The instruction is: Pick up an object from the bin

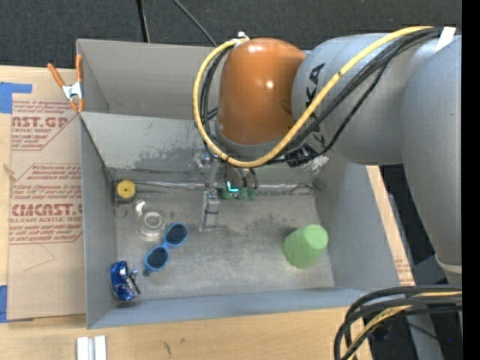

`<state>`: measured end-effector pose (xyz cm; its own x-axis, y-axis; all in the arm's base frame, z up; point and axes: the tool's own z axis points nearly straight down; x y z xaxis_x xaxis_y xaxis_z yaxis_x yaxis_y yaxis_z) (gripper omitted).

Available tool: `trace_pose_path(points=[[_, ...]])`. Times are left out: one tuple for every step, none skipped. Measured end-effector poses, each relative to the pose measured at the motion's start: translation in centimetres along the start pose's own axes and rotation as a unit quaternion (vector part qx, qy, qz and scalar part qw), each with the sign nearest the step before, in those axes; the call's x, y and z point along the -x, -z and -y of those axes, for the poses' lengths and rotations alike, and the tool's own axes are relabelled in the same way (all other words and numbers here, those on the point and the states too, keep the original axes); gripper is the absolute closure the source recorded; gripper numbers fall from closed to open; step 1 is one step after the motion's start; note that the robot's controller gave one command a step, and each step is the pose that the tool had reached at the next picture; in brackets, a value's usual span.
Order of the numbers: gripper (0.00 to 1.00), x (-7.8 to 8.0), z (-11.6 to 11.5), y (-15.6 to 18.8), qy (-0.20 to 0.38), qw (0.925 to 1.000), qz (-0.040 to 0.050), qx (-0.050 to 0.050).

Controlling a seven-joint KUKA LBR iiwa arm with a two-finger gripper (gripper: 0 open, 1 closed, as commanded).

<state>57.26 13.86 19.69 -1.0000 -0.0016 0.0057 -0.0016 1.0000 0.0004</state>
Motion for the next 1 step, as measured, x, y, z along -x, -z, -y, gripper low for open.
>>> trace_pose_path(points=[[0.0, -3.9, -5.85, -13.04, 0.0, 1.0, 0.0026, 0.001]])
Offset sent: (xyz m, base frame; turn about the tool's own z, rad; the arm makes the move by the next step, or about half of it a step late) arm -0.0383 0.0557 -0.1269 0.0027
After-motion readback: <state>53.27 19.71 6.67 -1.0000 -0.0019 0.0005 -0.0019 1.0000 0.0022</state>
